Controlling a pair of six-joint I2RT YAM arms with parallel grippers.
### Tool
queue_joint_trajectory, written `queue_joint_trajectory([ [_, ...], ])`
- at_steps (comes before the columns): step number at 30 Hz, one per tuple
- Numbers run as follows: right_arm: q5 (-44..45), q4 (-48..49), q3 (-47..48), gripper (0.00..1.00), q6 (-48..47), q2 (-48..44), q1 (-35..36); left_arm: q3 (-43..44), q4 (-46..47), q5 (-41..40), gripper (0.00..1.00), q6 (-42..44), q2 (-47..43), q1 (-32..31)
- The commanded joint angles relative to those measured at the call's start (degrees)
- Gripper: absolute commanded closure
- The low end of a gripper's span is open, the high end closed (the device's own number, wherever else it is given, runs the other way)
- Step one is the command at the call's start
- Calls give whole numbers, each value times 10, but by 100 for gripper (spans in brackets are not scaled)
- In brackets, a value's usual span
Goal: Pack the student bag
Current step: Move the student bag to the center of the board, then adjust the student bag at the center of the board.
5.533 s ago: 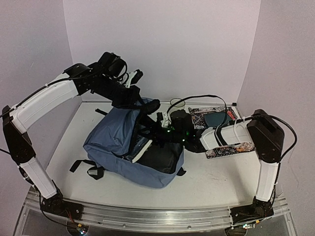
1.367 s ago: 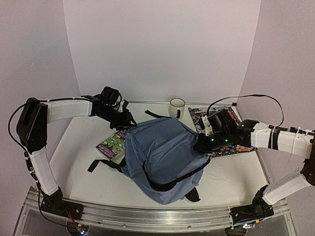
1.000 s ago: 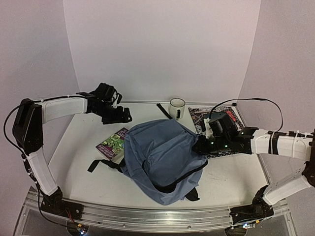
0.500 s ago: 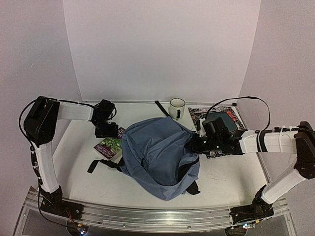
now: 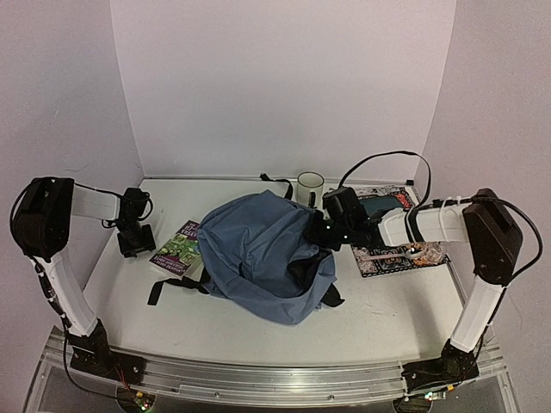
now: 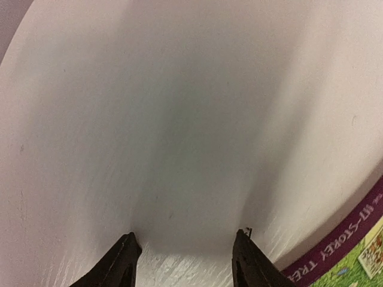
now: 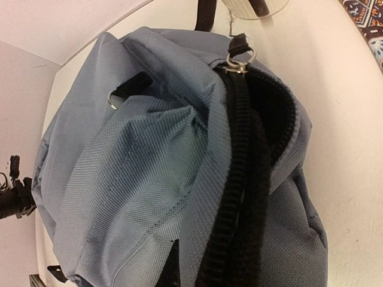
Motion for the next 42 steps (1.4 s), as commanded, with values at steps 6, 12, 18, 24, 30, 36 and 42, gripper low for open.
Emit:
queue_joint_trajectory([
  [6,7,-54,62,63,-95,-23,-19,-11,-57,29,15,52,-120,-40],
  [12,-1,-151,62,31,-172,-80,-19,1,-65,34,1,81,-184,-92],
  [18,82,-211,22,9,-184,-150,-20,20,-68,126,16,34,-189,-151],
  [24,170,-231,-13,2,-168,-217,-19,58,-28,209,32,-9,-143,-199],
  [30,182,-232,-30,2,-153,-246,-20,105,22,246,43,-22,-56,-204],
  [36,156,-232,-40,2,-135,-244,-20,248,25,275,61,-5,74,-204],
  [42,149,-232,-49,2,-133,-253,-19,394,24,256,81,32,147,-199],
])
